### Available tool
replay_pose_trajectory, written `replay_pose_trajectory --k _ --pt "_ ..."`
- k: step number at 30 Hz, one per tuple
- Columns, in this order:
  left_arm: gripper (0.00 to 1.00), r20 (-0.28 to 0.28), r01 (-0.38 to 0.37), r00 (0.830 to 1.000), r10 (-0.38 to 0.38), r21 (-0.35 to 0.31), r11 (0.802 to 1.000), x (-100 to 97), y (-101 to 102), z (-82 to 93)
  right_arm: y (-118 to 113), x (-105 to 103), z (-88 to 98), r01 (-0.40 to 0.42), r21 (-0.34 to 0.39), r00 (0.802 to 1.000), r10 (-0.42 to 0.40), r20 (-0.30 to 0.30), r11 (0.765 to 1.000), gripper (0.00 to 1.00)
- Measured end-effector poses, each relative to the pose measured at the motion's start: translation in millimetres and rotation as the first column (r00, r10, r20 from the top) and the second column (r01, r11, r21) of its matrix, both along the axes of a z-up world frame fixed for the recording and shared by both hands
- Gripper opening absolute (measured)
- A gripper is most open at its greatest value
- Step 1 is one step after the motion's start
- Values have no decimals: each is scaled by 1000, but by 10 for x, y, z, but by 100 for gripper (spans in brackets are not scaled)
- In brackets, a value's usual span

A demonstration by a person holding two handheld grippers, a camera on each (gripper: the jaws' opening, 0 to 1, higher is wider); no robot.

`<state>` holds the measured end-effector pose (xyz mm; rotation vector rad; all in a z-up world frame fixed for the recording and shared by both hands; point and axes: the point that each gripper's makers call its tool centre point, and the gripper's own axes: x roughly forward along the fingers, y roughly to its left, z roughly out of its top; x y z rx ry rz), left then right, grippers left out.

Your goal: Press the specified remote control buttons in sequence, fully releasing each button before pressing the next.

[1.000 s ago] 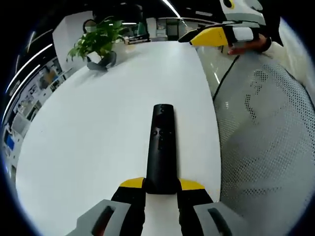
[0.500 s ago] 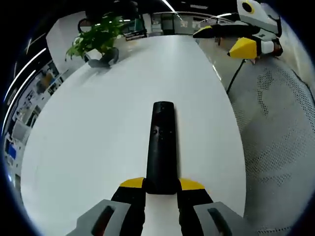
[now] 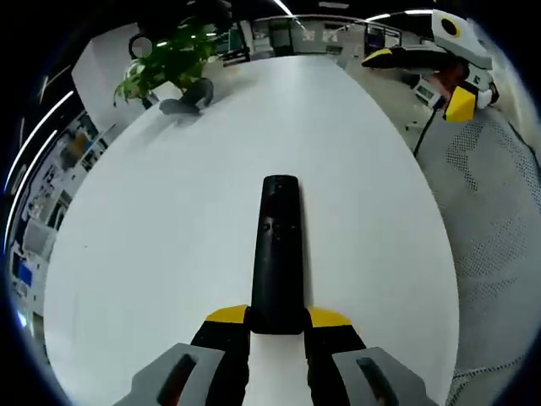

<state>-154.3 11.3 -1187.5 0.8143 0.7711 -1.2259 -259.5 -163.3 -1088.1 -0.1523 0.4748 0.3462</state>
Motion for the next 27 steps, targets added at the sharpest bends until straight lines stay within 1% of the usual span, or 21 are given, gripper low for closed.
replay_pose_trajectory --k 4,7,12,15,16,18,22,23,27 --pt "23 10 6 1000 -6 10 1000 145 30 -10 -15 5 -13 5 -13 1000 -5 -6 1000 84" --pt "23 10 8 1000 -8 17 1000 260 47 -13 -4 1 -11 2 -5 1000 -2 -6 1000 84" --pt "23 10 4 1000 -4 20 1000 458 55 -24 -3 -3 -34 -3 -11 1000 2 -19 1000 80" --pt "23 9 4 1000 -5 22 1000 567 51 -41 -3 0 -26 -3 -8 1000 2 -15 1000 80" --pt "23 9 17 1000 -17 24 1000 609 45 -40 -5 2 -28 -3 -8 1000 2 -16 1000 80" --pt "23 8 13 1000 -13 23 1000 669 43 -34 -6 1 -47 -3 -9 1000 3 -26 1000 80" --pt "23 18 26 999 -27 43 999 817 50 -41 -11 3 -58 -1 -8 999 1 -32 1000 79" --pt "23 30 36 999 -38 54 998 866 58 -37 -11 5 -55 0 -4 1000 0 -31 1000 79" --pt "24 36 46 998 -49 73 996 1002 73 -39 -14 8 -66 0 0 999 0 -38 1000 78"
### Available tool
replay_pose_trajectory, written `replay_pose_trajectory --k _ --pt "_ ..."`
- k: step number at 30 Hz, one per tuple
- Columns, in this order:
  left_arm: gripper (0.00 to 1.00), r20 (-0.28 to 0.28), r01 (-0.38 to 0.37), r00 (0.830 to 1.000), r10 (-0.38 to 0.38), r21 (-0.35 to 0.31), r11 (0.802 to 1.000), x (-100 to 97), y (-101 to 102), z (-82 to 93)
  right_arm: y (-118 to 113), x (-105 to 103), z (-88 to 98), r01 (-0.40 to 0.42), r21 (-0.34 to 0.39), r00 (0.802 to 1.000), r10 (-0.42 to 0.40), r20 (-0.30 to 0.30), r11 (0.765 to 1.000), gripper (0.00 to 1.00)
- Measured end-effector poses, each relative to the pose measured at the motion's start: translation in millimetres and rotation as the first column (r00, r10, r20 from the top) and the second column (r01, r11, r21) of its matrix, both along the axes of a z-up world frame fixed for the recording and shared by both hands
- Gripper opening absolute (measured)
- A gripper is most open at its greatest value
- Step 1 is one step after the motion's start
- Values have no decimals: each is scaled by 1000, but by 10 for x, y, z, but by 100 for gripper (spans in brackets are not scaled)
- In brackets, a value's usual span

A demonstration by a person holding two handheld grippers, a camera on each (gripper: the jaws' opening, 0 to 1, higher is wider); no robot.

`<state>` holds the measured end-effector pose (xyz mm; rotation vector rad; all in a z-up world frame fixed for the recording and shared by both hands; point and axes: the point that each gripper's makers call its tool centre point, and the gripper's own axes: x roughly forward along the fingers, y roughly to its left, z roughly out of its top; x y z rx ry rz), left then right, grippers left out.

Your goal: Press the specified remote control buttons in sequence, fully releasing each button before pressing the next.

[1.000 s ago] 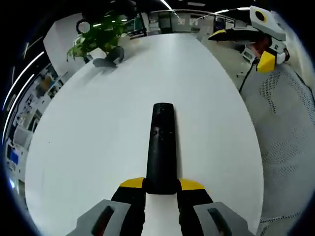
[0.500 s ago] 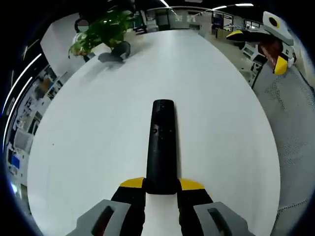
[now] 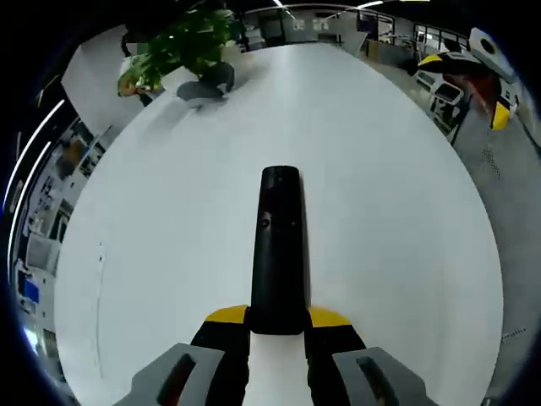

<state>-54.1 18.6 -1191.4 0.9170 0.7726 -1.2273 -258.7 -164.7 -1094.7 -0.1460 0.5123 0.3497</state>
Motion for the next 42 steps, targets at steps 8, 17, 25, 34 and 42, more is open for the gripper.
replay_pose_trajectory --k 8,17,25,34,42 --pt "24 35 33 999 -34 41 999 283 2 -3 5 2 -34 -7 -1 1000 7 -18 1000 77" --pt "24 10 44 999 -45 47 998 559 3 -23 -25 5 -71 9 23 999 -8 -41 1000 75" --pt "24 12 72 997 -74 77 994 679 -32 8 -29 -5 -100 9 24 998 -8 -58 1000 74" --pt "24 21 88 996 -92 119 989 954 -11 24 -28 -18 -126 8 24 997 -6 -72 1000 72" --pt "24 13 120 992 -123 146 982 1117 -26 20 -23 -30 -145 5 21 996 -3 -84 1000 72"
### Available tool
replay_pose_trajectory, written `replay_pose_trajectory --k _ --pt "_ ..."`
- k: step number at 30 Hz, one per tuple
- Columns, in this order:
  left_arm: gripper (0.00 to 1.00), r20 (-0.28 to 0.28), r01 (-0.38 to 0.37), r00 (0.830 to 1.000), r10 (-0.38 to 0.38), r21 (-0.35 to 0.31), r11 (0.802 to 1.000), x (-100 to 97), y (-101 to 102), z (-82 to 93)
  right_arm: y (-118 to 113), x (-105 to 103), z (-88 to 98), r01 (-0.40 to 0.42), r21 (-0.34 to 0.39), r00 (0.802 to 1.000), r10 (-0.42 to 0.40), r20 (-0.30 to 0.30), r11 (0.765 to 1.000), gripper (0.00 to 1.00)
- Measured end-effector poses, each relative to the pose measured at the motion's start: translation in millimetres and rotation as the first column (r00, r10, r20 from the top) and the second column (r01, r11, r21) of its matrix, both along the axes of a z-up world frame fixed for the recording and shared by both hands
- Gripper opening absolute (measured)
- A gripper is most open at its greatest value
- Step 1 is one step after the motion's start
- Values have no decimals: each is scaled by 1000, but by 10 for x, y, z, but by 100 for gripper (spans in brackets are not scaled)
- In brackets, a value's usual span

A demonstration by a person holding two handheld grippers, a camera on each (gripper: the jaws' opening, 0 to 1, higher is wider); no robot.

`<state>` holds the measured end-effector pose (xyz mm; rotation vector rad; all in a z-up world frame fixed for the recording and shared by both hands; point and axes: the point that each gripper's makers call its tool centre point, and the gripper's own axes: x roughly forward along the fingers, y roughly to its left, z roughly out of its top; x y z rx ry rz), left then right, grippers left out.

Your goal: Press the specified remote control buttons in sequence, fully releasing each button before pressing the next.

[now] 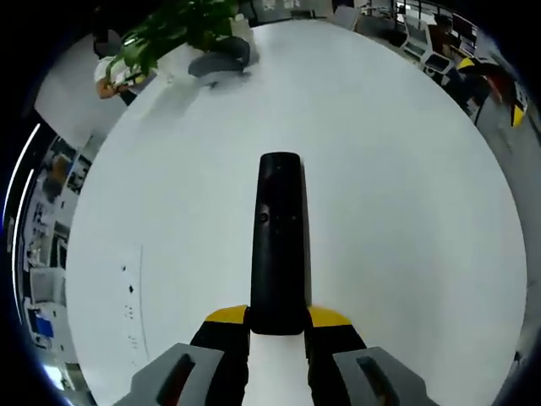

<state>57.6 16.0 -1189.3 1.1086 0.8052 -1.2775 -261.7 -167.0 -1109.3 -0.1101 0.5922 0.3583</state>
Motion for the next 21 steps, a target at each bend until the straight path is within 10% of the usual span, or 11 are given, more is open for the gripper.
replay_pose_trajectory --k 9,15,21 --pt "24 -101 -45 994 45 1 999 -25 5 -19 13 2 7 -3 3 1000 3 1 1000 73" --pt "40 16 -64 998 63 25 998 100 4 28 14 4 19 -4 1 1000 4 6 1000 73" --pt "55 47 -285 958 284 3 959 229 107 62 12 11 37 -3 1 1000 3 17 1000 73"
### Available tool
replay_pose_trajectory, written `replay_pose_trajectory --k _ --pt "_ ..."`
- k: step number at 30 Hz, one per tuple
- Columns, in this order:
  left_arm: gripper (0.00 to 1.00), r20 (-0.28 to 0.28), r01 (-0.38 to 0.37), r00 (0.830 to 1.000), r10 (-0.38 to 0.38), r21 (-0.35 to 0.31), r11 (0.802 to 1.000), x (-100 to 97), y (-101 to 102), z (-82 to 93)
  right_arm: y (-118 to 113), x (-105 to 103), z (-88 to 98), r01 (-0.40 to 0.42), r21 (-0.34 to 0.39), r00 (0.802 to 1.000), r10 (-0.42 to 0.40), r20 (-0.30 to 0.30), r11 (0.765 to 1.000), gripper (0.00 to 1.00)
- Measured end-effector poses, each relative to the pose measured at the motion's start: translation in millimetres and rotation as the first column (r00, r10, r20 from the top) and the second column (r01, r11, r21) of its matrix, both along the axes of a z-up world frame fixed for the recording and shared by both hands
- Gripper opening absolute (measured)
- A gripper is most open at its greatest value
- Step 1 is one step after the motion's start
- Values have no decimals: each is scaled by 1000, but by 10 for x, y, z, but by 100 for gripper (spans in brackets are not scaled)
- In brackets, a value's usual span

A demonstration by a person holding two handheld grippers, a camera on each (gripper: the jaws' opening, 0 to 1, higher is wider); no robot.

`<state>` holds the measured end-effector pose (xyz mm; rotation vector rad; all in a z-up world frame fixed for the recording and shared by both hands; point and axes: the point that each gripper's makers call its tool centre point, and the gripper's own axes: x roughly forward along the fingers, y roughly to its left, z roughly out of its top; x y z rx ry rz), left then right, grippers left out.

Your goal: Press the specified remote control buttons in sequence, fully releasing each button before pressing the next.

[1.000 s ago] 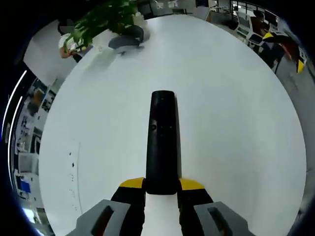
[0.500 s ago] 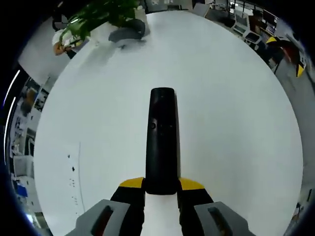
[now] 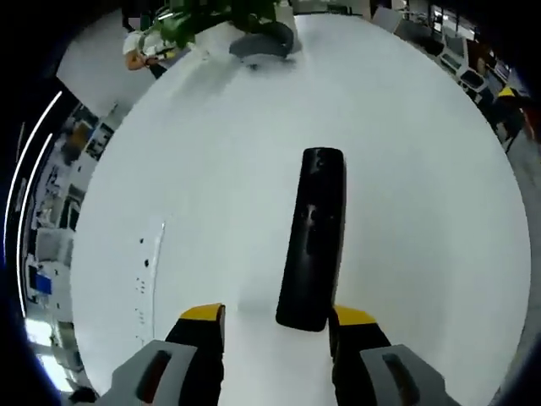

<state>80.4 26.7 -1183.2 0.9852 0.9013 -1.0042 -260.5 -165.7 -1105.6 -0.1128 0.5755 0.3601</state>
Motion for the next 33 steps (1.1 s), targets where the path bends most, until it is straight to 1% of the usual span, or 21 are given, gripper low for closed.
replay_pose_trajectory --k 1,3,5,6,7,9,11,12,13,14,15,17,19,21,22,24,27,28,30,32,33 --pt "58 11 -23 1000 23 2 1000 15 15 7 2 -1 -1 -1 1 1000 1 -1 1000 73" --pt "59 15 -83 996 83 -2 997 8 44 9 11 -2 -2 -5 5 1000 5 -2 1000 73" --pt "62 44 -117 992 117 -6 993 34 66 30 13 1 6 -6 5 1000 6 2 1000 73" --pt "65 37 -127 991 127 -8 992 23 72 28 17 0 11 -7 8 1000 7 4 1000 74" --pt "69 7 -182 983 183 -19 983 1 97 8 21 0 18 -8 12 1000 8 7 1000 74" --pt "77 -4 -210 978 210 -40 977 -45 93 6 16 3 35 -4 13 1000 3 17 1000 75" --pt "94 -37 -252 967 251 -55 966 -112 104 -33 15 6 45 -3 12 1000 2 23 1000 76" --pt "99 -38 -269 963 267 -56 962 -133 121 -40 15 8 49 -1 10 1000 1 25 1000 76" --pt "100 -31 -277 961 275 -65 959 -144 132 -28 13 9 52 0 9 1000 -1 27 1000 77" --pt "100 -14 -290 957 290 -94 952 -136 123 3 10 12 55 2 10 1000 -3 31 1000 78" --pt "100 -14 -305 952 306 -142 942 -157 95 47 11 13 58 4 13 999 -4 32 1000 79" --pt "100 -52 -342 940 339 -167 925 -261 98 84 -2 25 71 13 10 999 -14 42 1000 84" --pt "100 -51 -357 934 354 -205 911 -335 114 151 -1 22 63 16 8 999 -16 40 1000 88" --pt "100 -63 -403 913 402 -280 871 -418 78 253 4 19 39 16 6 1000 -16 27 1000 91" --pt "100 -72 -413 908 412 -303 859 -462 58 292 2 18 30 18 4 1000 -18 22 1000 93" --pt "100 -65 -418 905 421 -332 846 -573 37 393 3 11 25 20 10 1000 -20 15 1000 96" --pt "100 -59 -431 891 450 -422 798 -757 -29 591 11 8 53 21 19 999 -21 29 1000 99" --pt "100 -49 -428 889 455 -440 789 -794 -27 636 15 5 59 20 22 999 -20 32 1000 99" --pt "100 -49 -430 887 459 -446 785 -914 2 692 15 8 75 22 30 999 -23 39 999 99" --pt "100 -15 -433 873 488 -485 760 -985 53 797 7 16 95 29 39 998 -31 50 999 99" --pt "100 -15 -441 862 507 -518 733 -1077 59 867 7 18 97 31 42 998 -33 51 999 99"
